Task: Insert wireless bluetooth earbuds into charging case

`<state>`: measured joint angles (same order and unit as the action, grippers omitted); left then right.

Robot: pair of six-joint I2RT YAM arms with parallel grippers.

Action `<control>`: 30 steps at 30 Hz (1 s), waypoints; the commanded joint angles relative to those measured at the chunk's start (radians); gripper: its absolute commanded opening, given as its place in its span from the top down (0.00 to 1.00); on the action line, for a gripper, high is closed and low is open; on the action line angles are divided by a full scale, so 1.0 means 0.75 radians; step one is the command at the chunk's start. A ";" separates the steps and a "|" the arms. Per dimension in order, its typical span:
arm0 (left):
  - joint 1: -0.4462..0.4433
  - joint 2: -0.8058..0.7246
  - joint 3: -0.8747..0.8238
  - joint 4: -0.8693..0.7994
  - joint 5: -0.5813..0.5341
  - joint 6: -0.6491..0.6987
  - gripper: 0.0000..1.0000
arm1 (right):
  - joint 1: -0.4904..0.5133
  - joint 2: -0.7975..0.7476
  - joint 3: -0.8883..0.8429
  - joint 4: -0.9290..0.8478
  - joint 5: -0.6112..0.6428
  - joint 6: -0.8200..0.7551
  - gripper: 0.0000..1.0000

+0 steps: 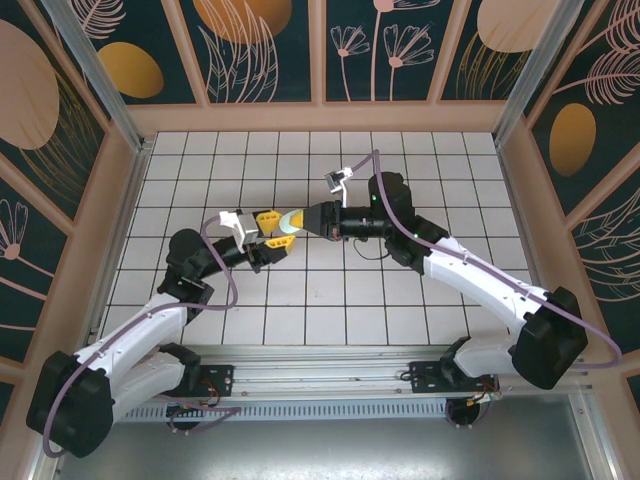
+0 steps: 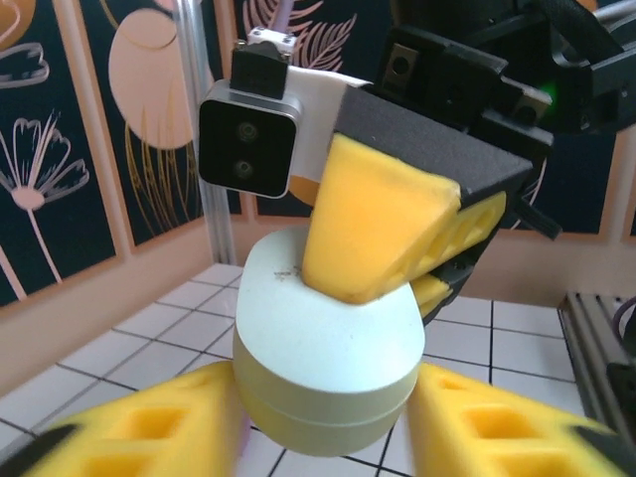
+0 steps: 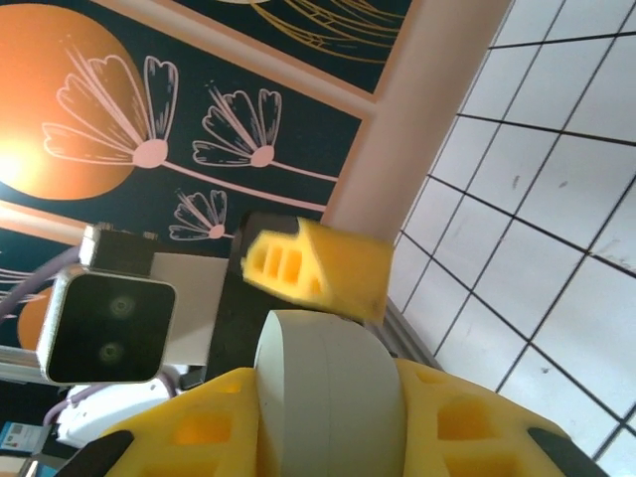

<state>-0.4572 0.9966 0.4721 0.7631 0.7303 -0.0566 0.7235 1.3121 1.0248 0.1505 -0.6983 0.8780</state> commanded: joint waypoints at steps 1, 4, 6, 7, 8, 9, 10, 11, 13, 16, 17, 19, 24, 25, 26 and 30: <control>0.004 -0.020 0.040 -0.148 -0.102 0.064 0.03 | -0.097 0.027 -0.032 -0.044 0.059 -0.013 0.84; 0.004 -0.045 0.031 -0.233 -0.191 0.102 0.02 | -0.169 0.064 -0.028 -0.136 0.142 -0.078 0.83; 0.004 -0.061 0.015 -0.254 -0.233 0.109 0.01 | -0.203 0.105 -0.025 -0.174 0.163 -0.124 0.83; 0.005 -0.069 0.002 -0.257 -0.258 0.111 0.01 | -0.216 0.135 -0.026 -0.187 0.168 -0.149 0.82; 0.004 -0.075 -0.010 -0.257 -0.280 0.109 0.01 | -0.225 0.165 -0.028 -0.192 0.166 -0.170 0.82; 0.004 -0.081 -0.022 -0.257 -0.313 0.107 0.01 | -0.228 0.206 -0.029 -0.194 0.164 -0.191 0.81; 0.004 -0.087 -0.031 -0.257 -0.342 0.104 0.01 | -0.227 0.250 -0.027 -0.195 0.164 -0.212 0.81; 0.004 -0.092 -0.041 -0.257 -0.366 0.102 0.01 | -0.227 0.291 -0.027 -0.191 0.164 -0.219 0.81; 0.004 -0.106 -0.061 -0.253 -0.398 0.094 0.01 | -0.227 0.382 -0.035 -0.141 0.156 -0.222 0.81; 0.004 -0.125 -0.102 -0.225 -0.445 0.077 0.01 | -0.227 0.511 -0.024 -0.085 0.152 -0.230 0.81; 0.004 -0.129 -0.115 -0.215 -0.467 0.070 0.01 | -0.227 0.563 -0.005 -0.083 0.145 -0.244 0.80; 0.004 -0.134 -0.133 -0.202 -0.489 0.061 0.02 | -0.227 0.662 0.042 -0.105 0.138 -0.275 0.80; 0.004 -0.162 -0.150 -0.221 -0.493 0.068 0.01 | -0.227 0.823 0.077 -0.083 0.109 -0.274 0.79; 0.004 -0.171 -0.152 -0.227 -0.493 0.071 0.01 | -0.227 0.831 0.073 -0.078 0.109 -0.270 0.79; 0.004 -0.183 -0.158 -0.230 -0.498 0.074 0.01 | -0.226 0.836 0.067 -0.076 0.112 -0.270 0.77; 0.004 -0.212 -0.181 -0.234 -0.523 0.076 0.02 | -0.226 0.815 0.050 -0.120 0.167 -0.299 0.65</control>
<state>-0.4564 0.8574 0.3500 0.5816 0.3576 -0.0036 0.5533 1.9366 1.0504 0.0631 -0.6006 0.6903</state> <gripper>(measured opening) 0.986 0.334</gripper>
